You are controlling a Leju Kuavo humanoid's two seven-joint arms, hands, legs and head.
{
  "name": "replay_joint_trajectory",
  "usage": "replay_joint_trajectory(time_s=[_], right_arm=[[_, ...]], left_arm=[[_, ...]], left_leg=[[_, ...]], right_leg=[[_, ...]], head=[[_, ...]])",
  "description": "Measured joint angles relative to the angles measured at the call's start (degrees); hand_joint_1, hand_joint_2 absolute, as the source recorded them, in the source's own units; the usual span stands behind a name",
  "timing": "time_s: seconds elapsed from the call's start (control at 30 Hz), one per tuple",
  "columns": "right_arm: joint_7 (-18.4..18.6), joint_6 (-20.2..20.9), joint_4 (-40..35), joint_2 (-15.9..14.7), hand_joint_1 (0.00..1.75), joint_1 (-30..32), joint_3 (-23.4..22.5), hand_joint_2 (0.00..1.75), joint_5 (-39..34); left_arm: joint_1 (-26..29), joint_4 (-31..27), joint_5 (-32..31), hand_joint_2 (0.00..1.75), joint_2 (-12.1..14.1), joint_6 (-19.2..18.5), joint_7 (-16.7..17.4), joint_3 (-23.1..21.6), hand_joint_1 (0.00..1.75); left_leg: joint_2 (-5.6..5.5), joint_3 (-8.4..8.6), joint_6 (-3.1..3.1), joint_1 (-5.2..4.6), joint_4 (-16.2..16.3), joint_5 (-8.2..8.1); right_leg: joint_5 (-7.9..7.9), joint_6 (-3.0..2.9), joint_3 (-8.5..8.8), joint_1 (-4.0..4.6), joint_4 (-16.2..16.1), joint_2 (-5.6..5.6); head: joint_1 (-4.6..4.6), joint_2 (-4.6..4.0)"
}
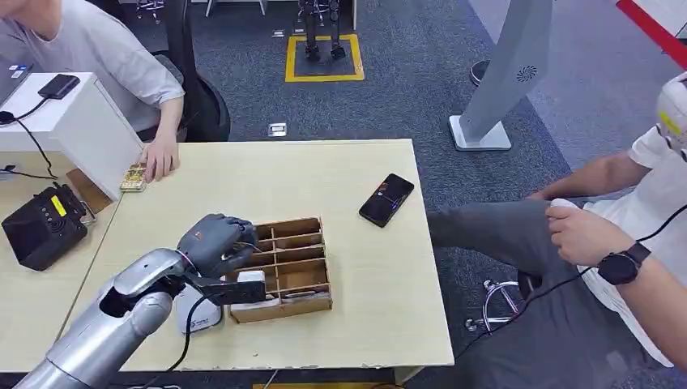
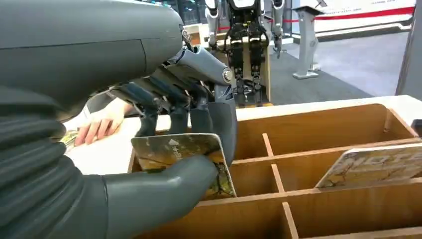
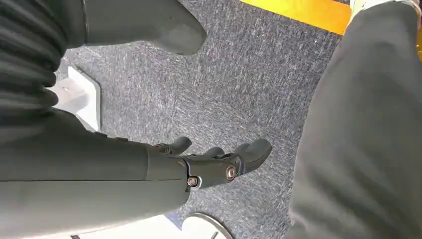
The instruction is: Pass the card to the sensor for recognition and then transmit it.
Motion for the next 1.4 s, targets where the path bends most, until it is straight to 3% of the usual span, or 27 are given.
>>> replay_joint_trajectory(time_s=[0.47,0.6,0.73,0.83,0.93,1.0,1.1,1.2,1.3,1.4], right_arm=[[-0.3,-0.2,-0.2,0.0,0.0,0.0,-0.3,1.75,0.4],[-0.5,-0.2,-0.2,0.0,0.0,0.0,-0.5,1.75,0.5],[-0.7,-0.2,-0.2,0.0,0.0,0.1,-1.2,1.75,0.5],[-0.8,-0.2,-0.2,0.0,0.0,0.1,-1.6,1.75,0.5],[-0.8,-0.2,-0.2,0.0,0.0,0.2,-1.9,1.75,0.5],[-0.7,-0.1,-0.2,0.0,0.0,0.3,-2.4,1.75,0.6],[-0.5,0.0,-0.2,0.0,0.0,0.7,-3.2,1.75,0.7],[-0.3,0.1,-0.2,0.0,0.0,0.8,-3.5,1.75,1.1],[-0.5,0.2,-0.2,0.0,0.0,0.5,-3.8,1.75,1.1],[-0.8,0.0,-0.2,0.1,0.0,0.3,-4.1,1.75,1.3]], left_arm=[[-0.1,0.1,0.8,1.75,0.6,0.6,-0.1,-0.3,1.75],[-2.7,-0.3,3.7,1.75,3.2,-1.0,0.7,-0.3,1.75],[-8.0,-1.8,6.2,1.75,6.7,-2.8,1.6,0.5,1.75],[-13.7,-3.7,10.5,1.75,10.1,-7.2,3.3,2.0,1.75],[-19.5,-5.2,12.7,1.75,12.3,-9.0,5.1,3.7,1.75],[-27.7,-7.0,19.3,1.75,15.1,-14.3,9.0,3.7,1.75],[-41.5,-7.1,26.0,1.75,17.6,-19.6,11.3,3.7,1.75],[-47.2,-8.3,26.9,1.75,19.1,-19.4,12.3,3.6,1.75],[-48.4,-9.2,26.4,1.75,19.9,-18.1,12.4,3.4,1.75],[-47.8,-9.4,22.1,1.75,20.6,-14.7,12.9,2.7,1.75]], left_leg=[[0.0,0.0,0.0,0.0,0.0,0.0],[0.0,-0.01,-0.05,0.05,0.0,0.04],[-0.01,-0.02,-0.09,0.07,0.0,0.07],[0.01,-0.22,-0.23,0.27,0.0,0.16],[-0.02,-0.23,-0.26,0.26,0.0,0.2],[0.08,-0.75,-0.3,0.6,0.3,0.2],[0.11,-1.17,-0.47,0.88,0.3,0.3],[0.14,-1.0,-0.47,0.67,0.2,0.3],[0.14,-0.99,-0.48,0.57,0.2,0.3],[0.12,-0.97,-0.58,0.56,0.2,0.37]], right_leg=[[0.0,0.0,0.0,0.0,0.0,0.0],[0.03,-0.04,-0.03,0.04,0.0,0.01],[0.05,-0.08,-0.04,0.05,0.1,0.0],[0.15,-0.19,-0.23,0.21,0.1,0.03],[0.15,-0.2,-0.23,0.21,0.1,0.01],[0.29,-0.39,-0.67,0.64,0.1,0.12],[0.53,-0.47,-1.01,0.84,0.0,0.16],[0.47,-0.47,-0.94,0.64,0.0,0.23],[0.46,-0.49,-0.94,0.64,0.0,0.24],[0.46,-0.5,-0.93,0.64,0.0,0.18]], head=[[0.0,0.0],[0.0,0.0],[0.0,0.0],[0.02,0.0],[0.0,0.0],[-0.02,0.0],[0.5,0.0],[0.26,0.0],[0.2,0.0],[0.2,0.0]])
